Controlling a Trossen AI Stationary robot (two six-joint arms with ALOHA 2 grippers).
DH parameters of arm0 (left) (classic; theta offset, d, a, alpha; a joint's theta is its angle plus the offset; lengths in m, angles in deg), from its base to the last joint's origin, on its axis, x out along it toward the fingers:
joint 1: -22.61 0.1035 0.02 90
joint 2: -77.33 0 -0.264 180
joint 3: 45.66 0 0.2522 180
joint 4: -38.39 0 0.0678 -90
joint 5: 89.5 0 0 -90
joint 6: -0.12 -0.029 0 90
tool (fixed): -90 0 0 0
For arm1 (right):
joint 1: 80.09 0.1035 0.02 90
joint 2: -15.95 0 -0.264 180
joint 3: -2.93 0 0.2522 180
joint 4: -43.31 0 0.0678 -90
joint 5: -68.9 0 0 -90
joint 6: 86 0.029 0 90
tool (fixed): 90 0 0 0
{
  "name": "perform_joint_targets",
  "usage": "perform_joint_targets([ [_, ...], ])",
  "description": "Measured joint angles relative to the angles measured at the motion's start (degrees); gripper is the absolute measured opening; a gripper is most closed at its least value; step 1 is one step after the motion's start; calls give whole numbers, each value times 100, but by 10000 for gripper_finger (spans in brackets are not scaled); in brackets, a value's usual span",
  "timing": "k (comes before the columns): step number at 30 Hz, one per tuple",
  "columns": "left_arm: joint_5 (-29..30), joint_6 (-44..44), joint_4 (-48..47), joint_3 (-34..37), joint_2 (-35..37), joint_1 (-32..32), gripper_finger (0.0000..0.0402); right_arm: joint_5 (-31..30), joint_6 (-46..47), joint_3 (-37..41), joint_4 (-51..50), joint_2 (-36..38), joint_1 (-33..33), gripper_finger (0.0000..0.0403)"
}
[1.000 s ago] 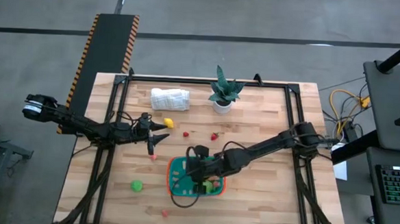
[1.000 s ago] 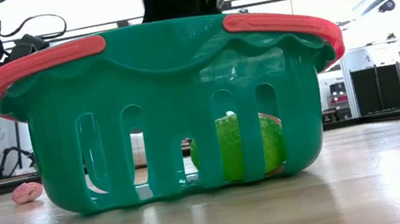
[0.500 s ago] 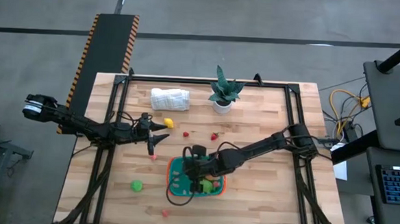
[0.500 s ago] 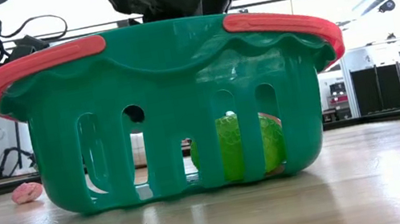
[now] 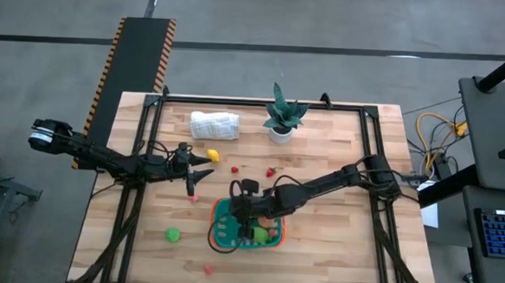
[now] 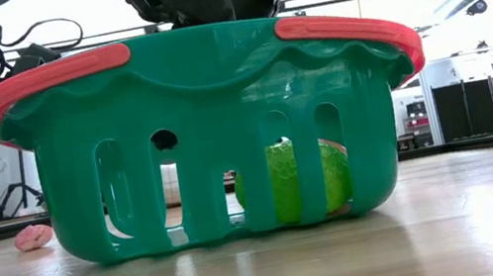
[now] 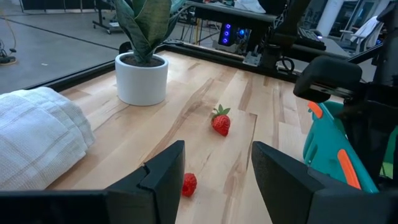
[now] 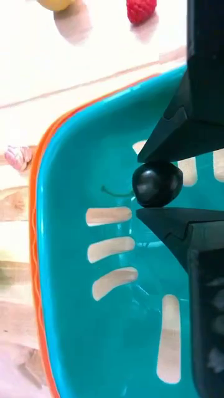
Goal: Pick and placing Produce into tupperware
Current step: Put the black cherry into the blue bin
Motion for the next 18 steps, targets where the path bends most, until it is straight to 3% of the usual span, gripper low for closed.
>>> perform_joint_targets([
  [9,0,0,0,0,0,0,173,22,-22,2,60,0,-2,99],
  [18,0,0,-2,0,0,-2,173,17,39,2,78,2,-2,132],
])
